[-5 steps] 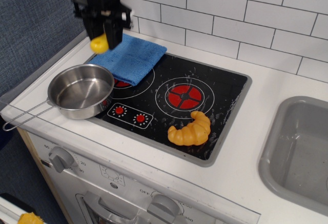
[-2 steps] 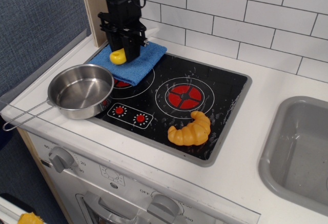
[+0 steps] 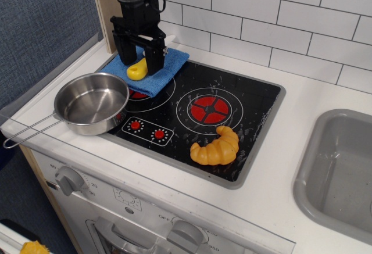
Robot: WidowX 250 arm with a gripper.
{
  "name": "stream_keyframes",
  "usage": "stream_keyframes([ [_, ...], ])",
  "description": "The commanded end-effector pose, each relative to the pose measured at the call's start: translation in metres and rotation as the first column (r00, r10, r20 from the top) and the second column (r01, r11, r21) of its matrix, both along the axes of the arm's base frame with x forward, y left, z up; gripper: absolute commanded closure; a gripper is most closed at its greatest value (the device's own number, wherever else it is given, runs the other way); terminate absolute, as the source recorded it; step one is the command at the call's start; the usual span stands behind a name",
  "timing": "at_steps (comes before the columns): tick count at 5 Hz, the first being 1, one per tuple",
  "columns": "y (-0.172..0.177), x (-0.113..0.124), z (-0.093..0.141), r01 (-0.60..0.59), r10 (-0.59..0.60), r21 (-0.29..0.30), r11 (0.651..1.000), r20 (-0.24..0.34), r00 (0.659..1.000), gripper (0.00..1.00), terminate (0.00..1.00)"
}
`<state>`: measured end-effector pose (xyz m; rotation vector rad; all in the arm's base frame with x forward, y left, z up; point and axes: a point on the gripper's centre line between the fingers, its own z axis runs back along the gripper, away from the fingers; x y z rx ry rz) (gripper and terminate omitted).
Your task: Move the knife and place on blue towel
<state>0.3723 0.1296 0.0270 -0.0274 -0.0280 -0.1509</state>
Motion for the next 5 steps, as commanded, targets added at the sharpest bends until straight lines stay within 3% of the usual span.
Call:
stream_keyframes([
  [1, -0.013, -0.007, 0.107, -0.091, 0.076, 0.071, 0.993, 0.188, 0.979, 0.0, 0.0],
  [2, -0.026, -0.023, 0.123, -0.125, 0.114, 0.055, 0.991, 0.173, 0.978, 0.0, 0.0],
  [3, -0.034, -0.035, 0.118, -0.096, 0.094, 0.013, 0.995, 0.115, 0.989, 0.0, 0.0],
  [4, -0.034, -0.035, 0.118, -0.096, 0.094, 0.013, 0.995, 0.115, 0.989, 0.0, 0.0],
  [5, -0.034, -0.035, 0.118, -0.096, 0.094, 0.013, 0.995, 0.115, 0.989, 0.0, 1.0],
])
